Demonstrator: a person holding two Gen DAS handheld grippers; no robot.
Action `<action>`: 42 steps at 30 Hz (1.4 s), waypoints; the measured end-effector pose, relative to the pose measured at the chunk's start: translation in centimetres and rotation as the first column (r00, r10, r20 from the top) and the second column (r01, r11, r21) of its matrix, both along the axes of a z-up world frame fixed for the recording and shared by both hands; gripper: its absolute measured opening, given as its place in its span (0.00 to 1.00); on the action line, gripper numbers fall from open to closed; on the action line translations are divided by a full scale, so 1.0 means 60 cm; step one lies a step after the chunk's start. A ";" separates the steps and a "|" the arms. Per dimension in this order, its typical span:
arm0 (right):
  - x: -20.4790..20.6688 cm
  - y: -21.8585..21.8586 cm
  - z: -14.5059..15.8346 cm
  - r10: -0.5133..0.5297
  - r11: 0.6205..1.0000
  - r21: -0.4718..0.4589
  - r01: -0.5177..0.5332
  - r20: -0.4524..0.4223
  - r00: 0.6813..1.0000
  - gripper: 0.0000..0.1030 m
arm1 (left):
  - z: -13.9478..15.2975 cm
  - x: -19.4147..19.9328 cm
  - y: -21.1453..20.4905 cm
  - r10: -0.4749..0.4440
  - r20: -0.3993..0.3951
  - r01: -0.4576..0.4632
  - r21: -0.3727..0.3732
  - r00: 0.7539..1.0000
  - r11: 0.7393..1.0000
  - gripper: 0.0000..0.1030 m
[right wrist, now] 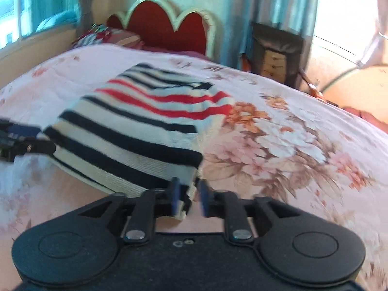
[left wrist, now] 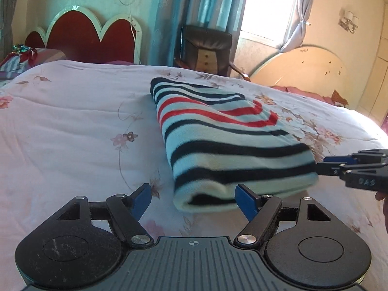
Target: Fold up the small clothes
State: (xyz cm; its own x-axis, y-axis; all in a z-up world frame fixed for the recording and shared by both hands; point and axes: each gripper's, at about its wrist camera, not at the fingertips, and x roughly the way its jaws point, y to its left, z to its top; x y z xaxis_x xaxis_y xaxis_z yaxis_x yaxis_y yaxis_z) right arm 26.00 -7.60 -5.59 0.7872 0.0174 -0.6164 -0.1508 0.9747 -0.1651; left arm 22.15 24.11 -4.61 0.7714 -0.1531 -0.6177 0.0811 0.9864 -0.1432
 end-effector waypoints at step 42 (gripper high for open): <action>-0.526 0.049 0.226 -0.179 0.980 0.126 0.154 0.228 0.957 0.99 | 0.287 -0.487 -0.183 -0.009 0.288 -0.013 0.073 0.958 0.997 1.00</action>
State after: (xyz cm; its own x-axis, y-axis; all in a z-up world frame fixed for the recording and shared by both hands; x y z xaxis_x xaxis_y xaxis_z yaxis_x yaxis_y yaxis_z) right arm -5.58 -4.66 7.98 0.9079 -0.0712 -0.4131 0.0461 0.9964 -0.0706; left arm -7.06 13.14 12.59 0.9186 -0.1137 -0.3786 0.1061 0.9935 -0.0409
